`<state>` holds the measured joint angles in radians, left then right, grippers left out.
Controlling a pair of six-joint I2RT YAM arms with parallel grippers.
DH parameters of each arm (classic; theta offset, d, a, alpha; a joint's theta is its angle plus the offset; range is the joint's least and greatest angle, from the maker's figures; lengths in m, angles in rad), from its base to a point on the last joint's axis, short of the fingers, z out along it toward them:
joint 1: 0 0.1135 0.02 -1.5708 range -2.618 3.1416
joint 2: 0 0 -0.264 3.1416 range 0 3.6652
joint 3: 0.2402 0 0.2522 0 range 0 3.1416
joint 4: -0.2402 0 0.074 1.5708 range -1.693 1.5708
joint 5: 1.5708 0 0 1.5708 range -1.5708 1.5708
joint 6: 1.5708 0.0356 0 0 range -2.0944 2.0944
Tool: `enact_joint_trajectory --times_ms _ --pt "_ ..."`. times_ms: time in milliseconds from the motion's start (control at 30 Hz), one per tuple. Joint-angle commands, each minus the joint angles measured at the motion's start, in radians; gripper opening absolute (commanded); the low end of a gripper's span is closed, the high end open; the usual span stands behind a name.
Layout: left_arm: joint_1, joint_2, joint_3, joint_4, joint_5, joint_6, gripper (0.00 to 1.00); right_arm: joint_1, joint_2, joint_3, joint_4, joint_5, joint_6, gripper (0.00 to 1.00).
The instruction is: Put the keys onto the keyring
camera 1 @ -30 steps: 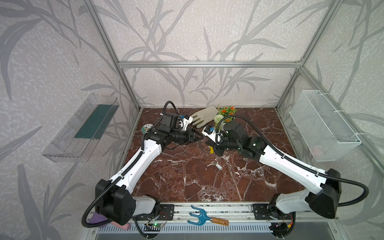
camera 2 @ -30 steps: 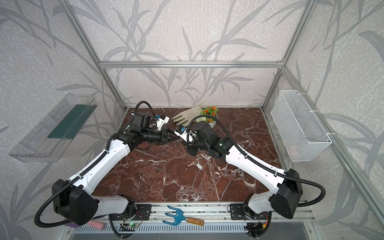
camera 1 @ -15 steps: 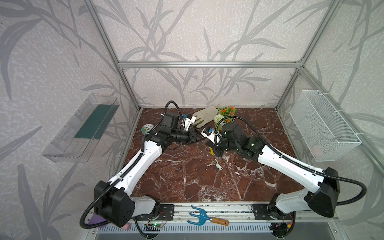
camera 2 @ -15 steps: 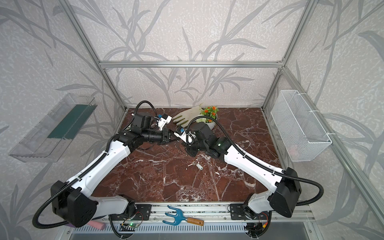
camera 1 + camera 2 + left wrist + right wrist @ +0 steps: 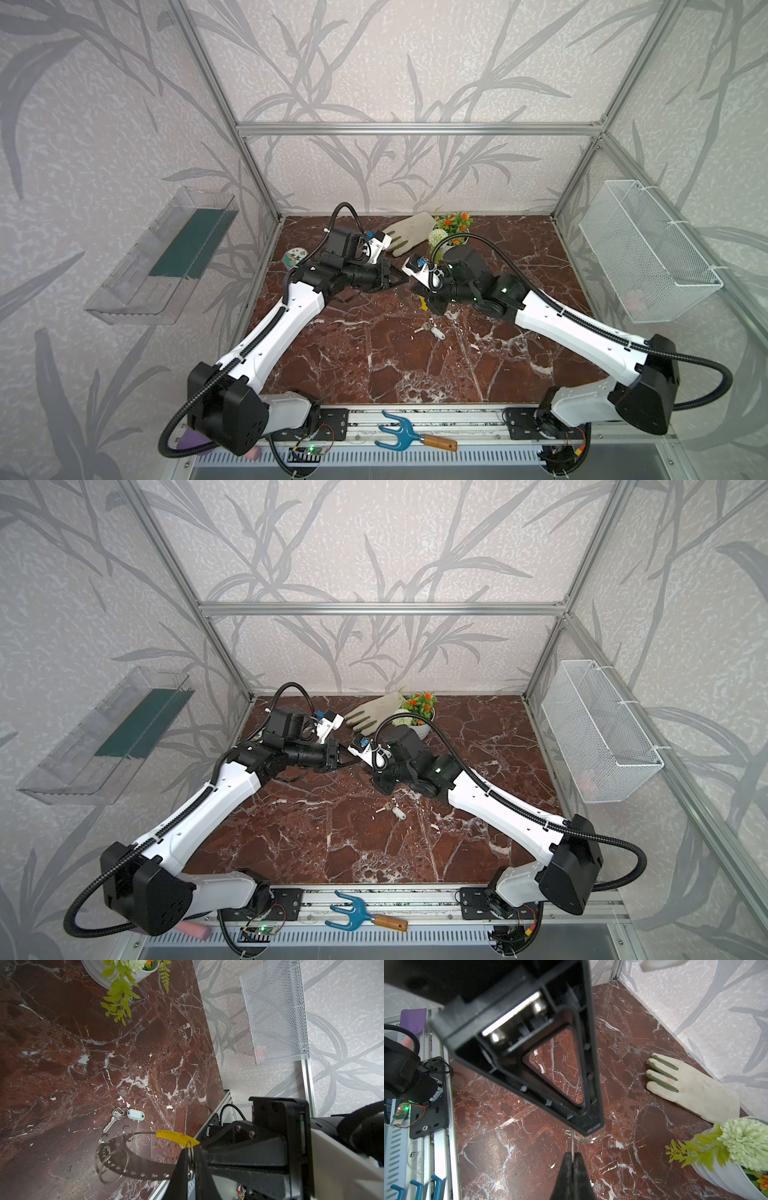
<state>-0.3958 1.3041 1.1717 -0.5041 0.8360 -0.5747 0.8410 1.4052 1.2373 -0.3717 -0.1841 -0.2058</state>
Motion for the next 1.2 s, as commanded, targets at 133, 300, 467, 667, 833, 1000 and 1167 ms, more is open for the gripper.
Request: enact_joint_trajectory --times_ms 133,300,467,667,833,1000,1167 --pt "-0.021 -0.051 0.01 -0.044 -0.089 0.023 0.0 -0.001 -0.036 -0.015 0.067 0.005 0.046 0.0" --pt "-0.04 -0.084 0.006 -0.056 -0.18 0.055 0.0 -0.002 -0.046 -0.018 0.082 -0.003 0.077 0.0" --pt "-0.07 -0.104 -0.011 -0.048 -0.268 0.074 0.0 -0.002 -0.052 -0.016 0.096 -0.064 0.121 0.0" --pt "-0.089 -0.137 -0.06 0.068 -0.34 0.039 0.0 -0.002 -0.047 -0.013 0.11 -0.135 0.167 0.0" --pt "-0.114 -0.15 -0.089 0.126 -0.372 0.045 0.0 -0.003 -0.054 -0.012 0.126 -0.166 0.204 0.0" --pt "-0.118 -0.162 -0.104 0.161 -0.382 0.051 0.0 -0.002 -0.058 -0.018 0.146 -0.175 0.228 0.0" --pt "-0.12 -0.217 -0.182 0.371 -0.356 -0.003 0.0 -0.016 -0.061 -0.027 0.163 -0.136 0.278 0.16"
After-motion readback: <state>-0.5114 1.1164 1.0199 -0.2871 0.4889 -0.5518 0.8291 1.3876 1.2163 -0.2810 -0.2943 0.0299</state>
